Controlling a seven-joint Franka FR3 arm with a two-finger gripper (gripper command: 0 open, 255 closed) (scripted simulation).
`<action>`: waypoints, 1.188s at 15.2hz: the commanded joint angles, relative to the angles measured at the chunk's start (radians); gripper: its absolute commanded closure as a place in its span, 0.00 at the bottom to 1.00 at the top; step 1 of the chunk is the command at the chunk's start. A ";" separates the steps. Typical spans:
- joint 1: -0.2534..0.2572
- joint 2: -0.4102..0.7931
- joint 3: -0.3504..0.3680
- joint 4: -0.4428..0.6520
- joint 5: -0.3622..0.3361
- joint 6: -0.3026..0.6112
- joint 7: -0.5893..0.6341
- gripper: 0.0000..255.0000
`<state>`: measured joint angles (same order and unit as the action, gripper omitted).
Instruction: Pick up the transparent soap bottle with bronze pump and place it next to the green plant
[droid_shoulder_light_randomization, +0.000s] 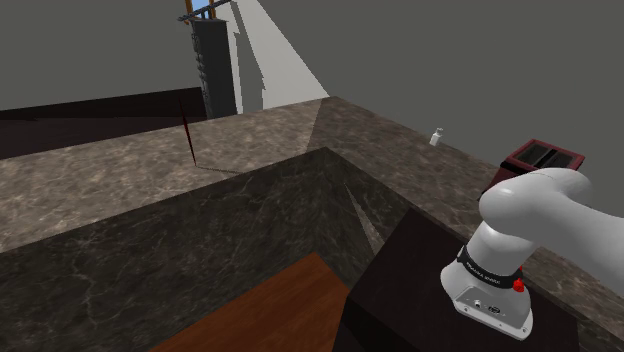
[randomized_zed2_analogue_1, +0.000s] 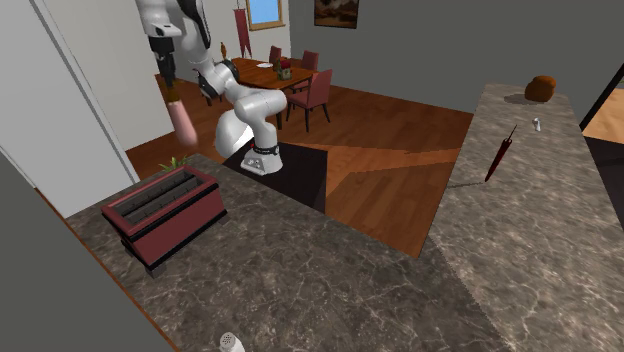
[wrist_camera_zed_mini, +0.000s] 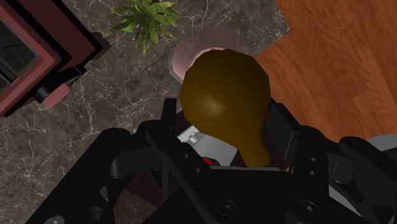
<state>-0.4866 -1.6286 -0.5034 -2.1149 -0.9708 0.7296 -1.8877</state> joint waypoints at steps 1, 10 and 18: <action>-0.006 -0.029 -0.010 -0.032 -0.012 0.005 0.002 1.00; -0.037 -0.154 -0.057 -0.164 -0.065 0.019 0.003 1.00; -0.231 -0.155 -0.185 -0.292 -0.082 0.174 -0.094 1.00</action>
<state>-0.6919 -1.7818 -0.6740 -2.3903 -1.0504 0.8855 -1.9675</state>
